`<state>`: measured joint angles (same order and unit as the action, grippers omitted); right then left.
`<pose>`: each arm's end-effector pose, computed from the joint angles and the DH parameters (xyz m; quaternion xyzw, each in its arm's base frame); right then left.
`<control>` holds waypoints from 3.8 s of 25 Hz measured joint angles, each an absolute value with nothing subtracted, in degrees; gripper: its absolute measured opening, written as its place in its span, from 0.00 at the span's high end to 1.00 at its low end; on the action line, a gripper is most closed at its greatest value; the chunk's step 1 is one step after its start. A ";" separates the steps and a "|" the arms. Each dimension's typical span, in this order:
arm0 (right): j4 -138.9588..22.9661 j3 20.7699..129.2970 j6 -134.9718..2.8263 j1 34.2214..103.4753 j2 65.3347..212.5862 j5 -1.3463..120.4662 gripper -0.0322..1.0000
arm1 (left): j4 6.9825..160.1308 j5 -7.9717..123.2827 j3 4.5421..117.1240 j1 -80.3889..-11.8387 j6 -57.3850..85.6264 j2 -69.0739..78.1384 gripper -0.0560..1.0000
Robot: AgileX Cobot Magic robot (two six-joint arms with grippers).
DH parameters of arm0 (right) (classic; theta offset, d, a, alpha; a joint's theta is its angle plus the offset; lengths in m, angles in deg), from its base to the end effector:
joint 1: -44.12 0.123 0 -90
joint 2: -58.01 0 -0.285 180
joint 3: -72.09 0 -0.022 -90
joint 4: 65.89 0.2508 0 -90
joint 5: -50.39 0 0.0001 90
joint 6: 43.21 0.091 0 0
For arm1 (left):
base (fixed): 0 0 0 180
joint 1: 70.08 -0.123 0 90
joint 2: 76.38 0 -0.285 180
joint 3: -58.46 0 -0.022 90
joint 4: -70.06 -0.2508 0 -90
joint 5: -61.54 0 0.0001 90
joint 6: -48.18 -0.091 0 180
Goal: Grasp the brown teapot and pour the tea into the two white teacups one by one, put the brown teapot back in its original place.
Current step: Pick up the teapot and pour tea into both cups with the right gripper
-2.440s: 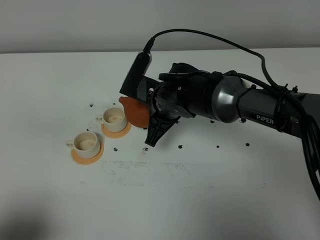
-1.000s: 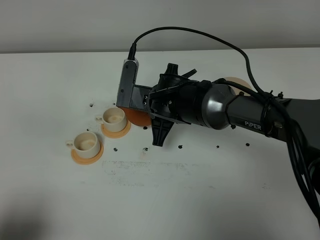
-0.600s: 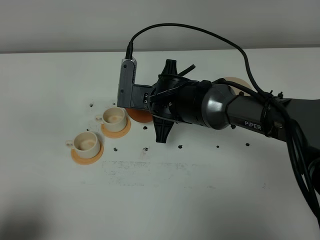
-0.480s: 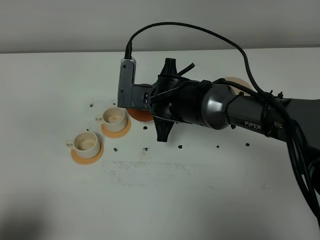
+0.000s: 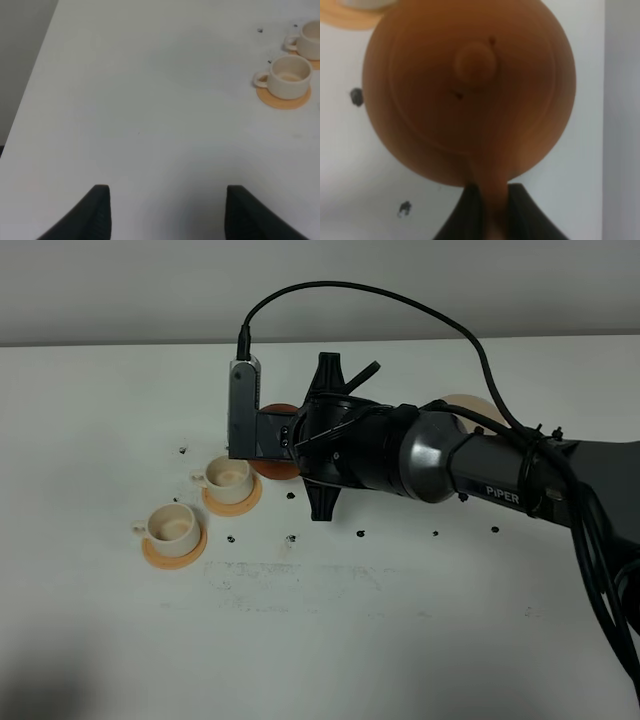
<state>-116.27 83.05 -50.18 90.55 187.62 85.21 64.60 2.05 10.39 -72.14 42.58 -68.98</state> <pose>0.3474 0.3071 0.1767 -0.6498 0.6591 -0.2280 0.3024 -0.0065 0.0072 0.2818 0.0243 0.8419 0.0834 0.5326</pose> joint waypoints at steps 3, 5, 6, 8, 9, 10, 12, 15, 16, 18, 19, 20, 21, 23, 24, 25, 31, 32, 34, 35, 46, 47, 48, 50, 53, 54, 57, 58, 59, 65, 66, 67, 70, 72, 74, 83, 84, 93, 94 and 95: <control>-117.38 83.05 -50.18 90.55 187.62 85.03 0.88 | 64.60 2.05 10.39 -72.14 42.58 -68.98 0.47; -118.20 83.05 -50.30 90.55 187.62 85.03 0.88 | 64.60 2.05 10.39 -72.14 42.58 -68.98 0.47; -118.51 83.05 -50.50 90.55 187.62 85.03 0.88 | 64.60 2.05 10.39 -72.14 42.58 -68.98 0.47; -118.84 83.05 -51.43 90.55 187.62 85.03 0.88 | 64.60 2.05 10.39 -72.14 42.58 -68.98 0.47; -118.89 83.05 -51.92 90.55 187.62 85.03 0.88 | 64.60 2.05 10.39 -72.14 42.58 -68.98 0.47; -118.95 83.05 -52.26 90.55 187.62 85.03 0.88 | 64.60 2.05 10.39 -72.14 42.58 -68.98 0.47; -119.00 83.05 -52.73 90.55 187.62 85.03 0.88 | 64.60 2.05 10.39 -72.14 42.58 -68.98 0.47; -119.36 83.05 -53.50 90.55 187.64 84.99 0.88 | 64.60 2.05 10.39 -72.14 42.58 -68.98 0.47; -119.41 83.05 -53.77 90.55 187.64 84.99 0.88 | 64.60 2.05 10.39 -72.14 42.58 -68.98 0.47; -119.41 83.05 -54.26 90.55 187.64 84.83 0.88 | 64.60 2.05 10.39 -72.14 42.58 -68.98 0.47; -119.48 83.05 -54.48 90.55 187.64 84.78 0.88 | 64.60 2.05 10.39 -72.14 42.58 -68.98 0.47; -119.54 83.05 -54.79 90.55 187.64 84.71 0.88 | 64.60 2.05 10.39 -72.14 42.58 -68.98 0.47; -119.66 83.05 -55.21 90.55 187.64 84.64 0.88 | 64.60 2.05 10.39 -72.14 42.58 -68.98 0.47; -119.79 83.05 -56.07 90.62 187.64 84.64 0.88 | 64.60 2.05 10.39 -72.14 42.58 -68.98 0.47; -119.79 83.05 -56.59 90.69 187.64 84.64 0.88 | 64.60 2.05 10.39 -72.14 42.58 -68.98 0.47; -119.79 83.05 -56.93 90.75 187.64 84.64 0.88 | 64.60 2.05 10.39 -72.14 42.58 -68.98 0.47; -120.30 83.05 -57.67 91.10 187.64 84.12 0.88 | 64.60 2.05 10.39 -72.14 42.58 -68.98 0.47; -120.69 83.05 -57.68 91.10 187.64 84.10 0.88 | 64.60 2.05 10.39 -72.14 42.58 -68.98 0.47; -121.37 83.05 -57.73 91.10 187.64 83.97 0.88 | 64.60 2.05 10.39 -72.14 42.58 -68.98 0.47; -121.54 83.05 -57.73 91.10 187.64 83.95 0.88 | 64.60 2.05 10.39 -72.14 42.58 -68.98 0.47; -124.37 83.05 -58.74 91.10 187.64 82.81 0.88 | 64.60 2.05 10.39 -72.14 42.64 -68.98 0.47; -124.42 83.05 -59.24 91.10 187.64 82.59 0.88 | 64.60 2.05 10.39 -72.14 42.64 -68.98 0.47; -124.44 83.05 -59.48 91.10 187.64 82.44 0.88 | 64.60 2.05 10.39 -72.14 42.64 -68.98 0.47; -124.56 83.05 -59.88 91.10 187.64 82.04 0.88 | 64.60 2.05 10.39 -72.14 42.64 -68.98 0.47; -125.24 83.05 -60.21 91.10 187.64 81.43 0.88 | 64.60 2.05 10.39 -72.14 42.64 -68.98 0.47; -125.56 83.05 -60.21 91.10 187.64 81.31 0.88 | 64.60 2.05 10.39 -72.14 42.64 -68.98 0.47; -126.36 83.05 -60.21 91.10 187.64 81.17 0.88 | 64.60 2.05 10.39 -72.14 42.64 -68.98 0.47; -126.52 83.05 -60.21 91.10 187.64 81.17 0.88 | 64.60 2.05 10.39 -72.14 42.64 -68.98 0.47; -126.89 83.05 -60.21 91.10 187.64 81.11 0.88 | 64.60 2.05 10.39 -72.14 42.64 -68.98 0.47; -128.01 83.05 -60.21 91.10 187.64 81.05 0.88 | 64.60 2.05 10.39 -72.14 42.64 -68.98 0.47; -128.43 83.05 -60.21 91.10 187.64 81.05 0.88 | 64.60 2.05 10.39 -72.14 42.64 -68.98 0.47; -128.84 83.05 -60.21 91.10 187.64 81.05 0.88 | 64.60 2.05 10.39 -72.14 42.64 -68.98 0.47; -129.25 83.05 -60.27 91.10 187.64 81.05 0.88 | 64.60 2.05 10.39 -72.14 42.59 -68.98 0.47; -129.47 83.05 -60.27 91.10 187.64 81.05 0.88 | 64.60 2.05 10.39 -72.14 42.59 -68.98 0.47; -130.03 83.05 -60.27 91.10 187.64 81.05 0.88 | 64.60 2.05 10.39 -72.14 42.59 -68.98 0.47; -131.34 83.05 -60.46 90.67 187.64 81.35 0.88 | 64.60 2.05 10.39 -72.14 42.59 -68.98 0.47; -131.35 83.05 -60.46 90.49 187.64 81.40 0.88 | 64.60 2.05 10.39 -72.14 42.59 -68.98 0.47; -131.86 83.05 -60.46 90.07 187.64 81.63 0.88 | 64.60 2.05 10.39 -72.14 42.59 -68.98 0.47; -131.86 83.05 -60.46 90.07 187.64 81.63 0.88 | 64.60 2.05 10.39 -72.14 42.59 -68.98 0.47; -131.86 83.05 -60.50 90.07 187.64 81.63 0.88 | 64.60 2.05 10.39 -72.14 42.59 -68.98 0.47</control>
<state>-131.86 83.05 -60.50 90.07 187.64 81.63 64.60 2.05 10.39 -72.14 42.59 -68.98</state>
